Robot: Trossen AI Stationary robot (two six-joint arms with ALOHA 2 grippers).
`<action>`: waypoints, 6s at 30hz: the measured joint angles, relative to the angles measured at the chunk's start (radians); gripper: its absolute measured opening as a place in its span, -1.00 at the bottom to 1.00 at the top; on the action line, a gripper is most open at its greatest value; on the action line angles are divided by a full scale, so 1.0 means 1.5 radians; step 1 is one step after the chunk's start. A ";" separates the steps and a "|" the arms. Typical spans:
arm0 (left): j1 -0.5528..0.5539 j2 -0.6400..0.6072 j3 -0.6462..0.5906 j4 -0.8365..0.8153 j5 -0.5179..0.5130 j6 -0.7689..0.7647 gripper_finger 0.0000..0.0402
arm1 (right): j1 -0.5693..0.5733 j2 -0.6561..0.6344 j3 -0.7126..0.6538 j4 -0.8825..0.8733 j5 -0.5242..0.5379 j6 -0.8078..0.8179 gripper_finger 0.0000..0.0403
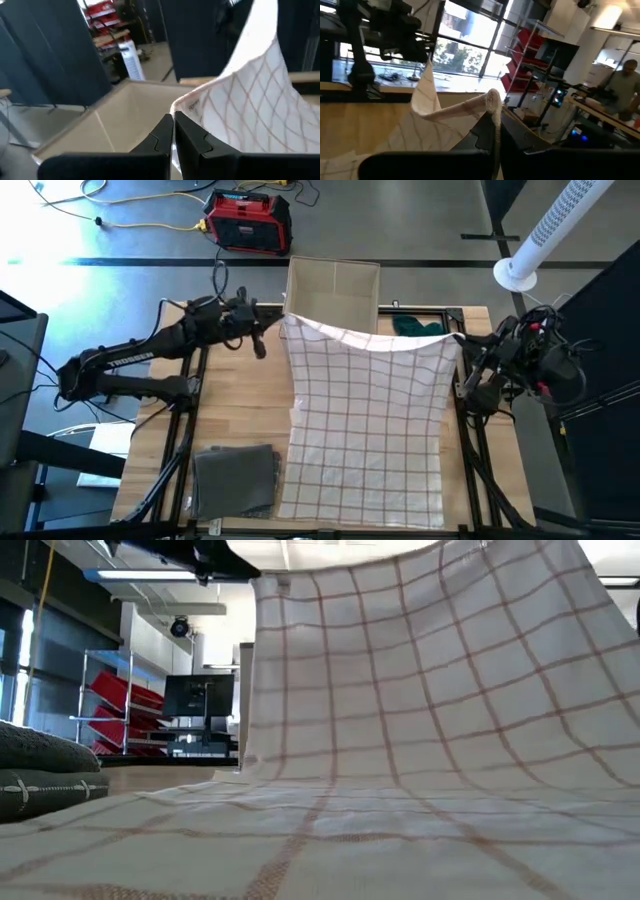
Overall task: Fold towel
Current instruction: Fold the white checkered towel
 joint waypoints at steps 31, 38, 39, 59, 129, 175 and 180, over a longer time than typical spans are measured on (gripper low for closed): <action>-0.509 0.276 0.000 -0.198 0.075 -0.421 -1.00 | 0.001 0.271 -0.209 -0.050 -0.956 0.878 -1.00; -0.573 0.362 0.000 -0.080 0.115 -0.536 -1.00 | 0.029 0.387 -0.209 0.043 -1.067 0.901 -1.00; -0.579 0.367 0.000 -0.065 0.115 -0.548 -1.00 | 0.034 0.398 -0.209 0.058 -1.069 0.903 -1.00; -0.623 0.369 0.001 0.046 0.195 -0.665 -0.97 | 0.131 0.458 -0.209 0.255 -1.001 0.990 -1.00; -0.638 0.629 0.028 0.326 0.169 -0.603 -0.92 | 0.026 0.602 -0.208 0.036 -0.823 1.116 -0.98; -0.550 0.554 0.030 -0.034 0.078 -0.539 -1.00 | -0.112 0.669 -0.255 -0.148 -0.587 1.090 -1.00; -0.539 0.483 0.035 0.001 0.043 -0.508 -1.00 | -0.117 0.648 -0.222 -0.191 -0.588 1.071 -1.00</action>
